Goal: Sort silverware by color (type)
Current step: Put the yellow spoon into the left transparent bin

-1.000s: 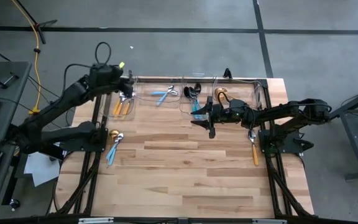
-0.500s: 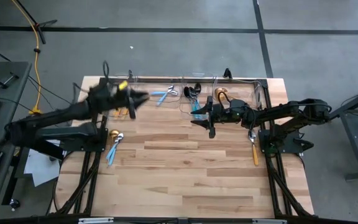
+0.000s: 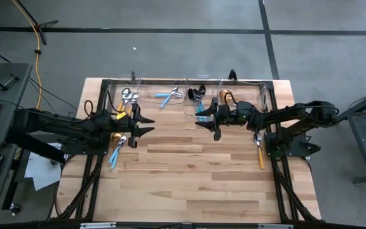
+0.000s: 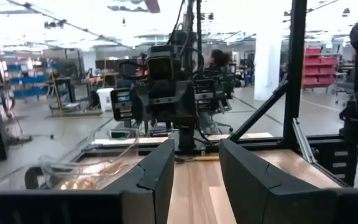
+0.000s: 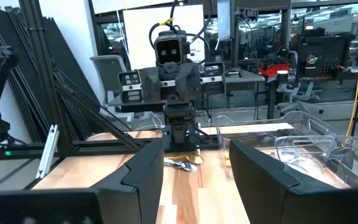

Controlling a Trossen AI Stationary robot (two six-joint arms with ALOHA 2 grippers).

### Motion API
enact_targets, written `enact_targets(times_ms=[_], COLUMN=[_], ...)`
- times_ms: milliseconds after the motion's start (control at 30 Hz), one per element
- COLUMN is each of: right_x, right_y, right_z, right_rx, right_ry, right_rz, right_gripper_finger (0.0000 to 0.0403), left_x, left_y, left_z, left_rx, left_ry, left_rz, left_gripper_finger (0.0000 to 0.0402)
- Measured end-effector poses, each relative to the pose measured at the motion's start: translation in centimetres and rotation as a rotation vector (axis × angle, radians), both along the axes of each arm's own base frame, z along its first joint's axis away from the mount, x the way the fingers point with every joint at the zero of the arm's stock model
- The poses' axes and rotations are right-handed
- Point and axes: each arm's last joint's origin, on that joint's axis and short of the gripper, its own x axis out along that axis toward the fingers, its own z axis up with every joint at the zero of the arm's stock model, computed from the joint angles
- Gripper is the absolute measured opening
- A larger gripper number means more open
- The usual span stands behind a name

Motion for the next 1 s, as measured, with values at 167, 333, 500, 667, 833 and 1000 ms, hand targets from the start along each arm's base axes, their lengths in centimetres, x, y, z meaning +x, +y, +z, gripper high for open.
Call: enact_targets(times_ms=[167, 333, 500, 667, 833, 1000], right_x=[0.0, 0.0, 0.0, 0.0, 0.0, 0.0], right_y=[0.0, 0.0, 0.0, 0.0, 0.0, 0.0], right_z=[0.1, 0.2, 0.1, 0.1, 0.1, 0.1], right_rx=[0.0, 0.0, -0.007, -0.011, -0.02, -0.025], right_ry=[-0.014, -0.016, -0.015, -0.014, -0.014, -0.009], right_rz=[0.0, 0.0, 0.0, -0.001, -0.002, -0.002], right_gripper_finger=[0.0169, 0.0169, 0.0169, 0.0169, 0.0169, 0.0169], left_x=[0.3, 0.5, 0.6, 0.6, 0.6, 0.6], left_y=[-0.2, -0.2, -0.2, -0.1, -0.1, -0.1], left_z=[1.1, 1.1, 0.8, 0.9, 0.8, 0.8], left_rx=[0.024, 0.022, 0.026, 0.024, 0.024, 0.02], left_ry=[-0.034, -0.012, 0.013, 0.012, 0.012, 0.013], left_rz=[0.0, 0.002, 0.009, 0.026, 0.026, 0.025], left_gripper_finger=[0.012, 0.012, 0.012, 0.012, 0.012, 0.012])
